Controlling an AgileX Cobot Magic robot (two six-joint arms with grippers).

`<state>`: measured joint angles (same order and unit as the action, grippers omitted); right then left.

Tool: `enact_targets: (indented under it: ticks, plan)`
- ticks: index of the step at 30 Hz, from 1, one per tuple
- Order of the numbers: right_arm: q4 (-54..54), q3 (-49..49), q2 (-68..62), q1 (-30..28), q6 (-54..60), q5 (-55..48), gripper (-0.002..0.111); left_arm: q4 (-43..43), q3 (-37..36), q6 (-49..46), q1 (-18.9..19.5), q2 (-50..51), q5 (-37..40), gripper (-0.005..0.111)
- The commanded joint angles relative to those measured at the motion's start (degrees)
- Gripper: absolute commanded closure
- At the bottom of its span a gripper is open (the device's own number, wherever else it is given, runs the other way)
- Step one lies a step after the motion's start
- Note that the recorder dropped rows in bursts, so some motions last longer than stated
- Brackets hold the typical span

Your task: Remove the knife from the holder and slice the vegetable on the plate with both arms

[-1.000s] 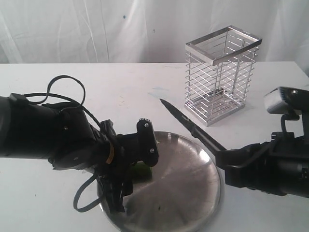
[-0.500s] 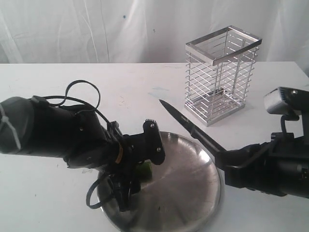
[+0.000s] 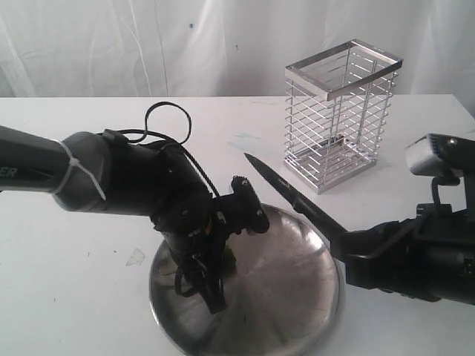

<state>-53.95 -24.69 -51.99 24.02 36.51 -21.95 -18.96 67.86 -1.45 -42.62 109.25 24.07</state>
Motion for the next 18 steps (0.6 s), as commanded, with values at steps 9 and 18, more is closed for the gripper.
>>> enact_targets:
  ticks: [9,18]
  plan:
    - [19.1,0.2,0.5,0.0,-7.4,-1.1,0.108,20.6,5.2,4.3,0.2,-2.7,6.2,0.107]
    - [28.3,-0.1,-6.0,1.1,-15.6,-4.3,0.108,23.6,2.9,4.1,0.2,0.4,-0.1,0.101]
